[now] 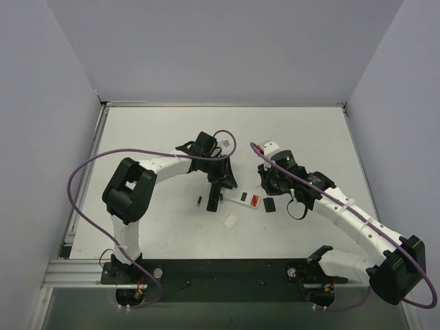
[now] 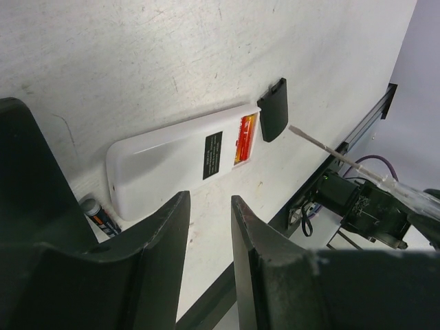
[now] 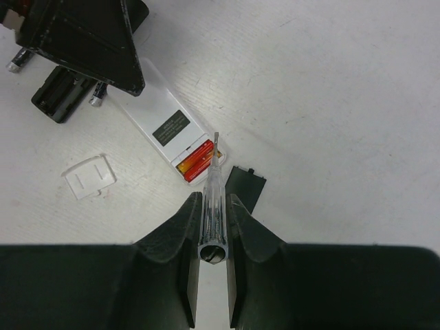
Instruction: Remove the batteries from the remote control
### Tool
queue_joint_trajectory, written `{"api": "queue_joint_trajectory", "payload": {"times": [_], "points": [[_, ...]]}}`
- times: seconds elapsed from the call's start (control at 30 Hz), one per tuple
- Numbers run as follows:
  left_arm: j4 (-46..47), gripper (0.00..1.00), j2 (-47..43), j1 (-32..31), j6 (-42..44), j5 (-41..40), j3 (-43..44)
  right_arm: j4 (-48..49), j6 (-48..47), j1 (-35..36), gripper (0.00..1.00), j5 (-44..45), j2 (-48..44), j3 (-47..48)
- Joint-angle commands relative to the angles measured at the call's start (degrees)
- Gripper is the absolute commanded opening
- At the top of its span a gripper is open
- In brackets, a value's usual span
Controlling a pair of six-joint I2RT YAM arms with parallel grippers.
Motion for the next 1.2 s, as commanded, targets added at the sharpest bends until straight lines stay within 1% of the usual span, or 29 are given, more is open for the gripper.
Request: {"api": "queue_joint_trajectory", "payload": {"times": [0.0, 0.07, 0.13, 0.27, 0.3, 0.33, 0.47, 0.73, 1.17], "points": [[3.84, 0.40, 1.74, -0.57, -1.01, 1.58, 0.41, -4.67, 5.00, -0.48, 0.00, -1.99, 0.59, 3.48], [3.85, 0.40, 2.27, -0.57, -0.92, 1.31, 0.14, -5.29, 5.45, -0.31, 0.00, -2.70, 1.47, 4.18], [3.67, 0.40, 2.79, -0.57, -0.75, 1.22, 0.32, -5.12, 3.70, -0.31, 0.00, -4.53, 1.56, 3.84], [3.49, 0.40, 3.76, -0.48, -0.39, 1.22, 0.23, -3.27, -1.40, -0.31, 0.00, -5.77, -0.02, 1.12], [3.49, 0.40, 3.85, -0.48, -0.31, 1.14, 0.32, -2.31, -4.89, -0.31, 0.00, -6.38, -0.28, -0.19], [3.49, 0.40, 4.20, -0.48, -0.39, 1.14, 0.32, -1.95, -6.31, -0.39, 0.00, -7.17, -0.55, -0.73], [3.67, 0.40, 4.73, -0.57, -0.48, 1.22, 0.41, -1.07, -10.10, -0.57, 0.00, -8.85, -0.02, -2.14], [3.76, 0.40, 5.26, -0.48, -0.48, 1.14, 0.14, 1.39, -12.74, -0.75, 0.00, -9.55, 2.26, -3.63], [3.85, 0.40, 5.26, -0.48, -0.39, 1.05, -0.30, -0.01, -14.68, -0.83, 0.00, -9.64, 2.00, -2.85]]}}
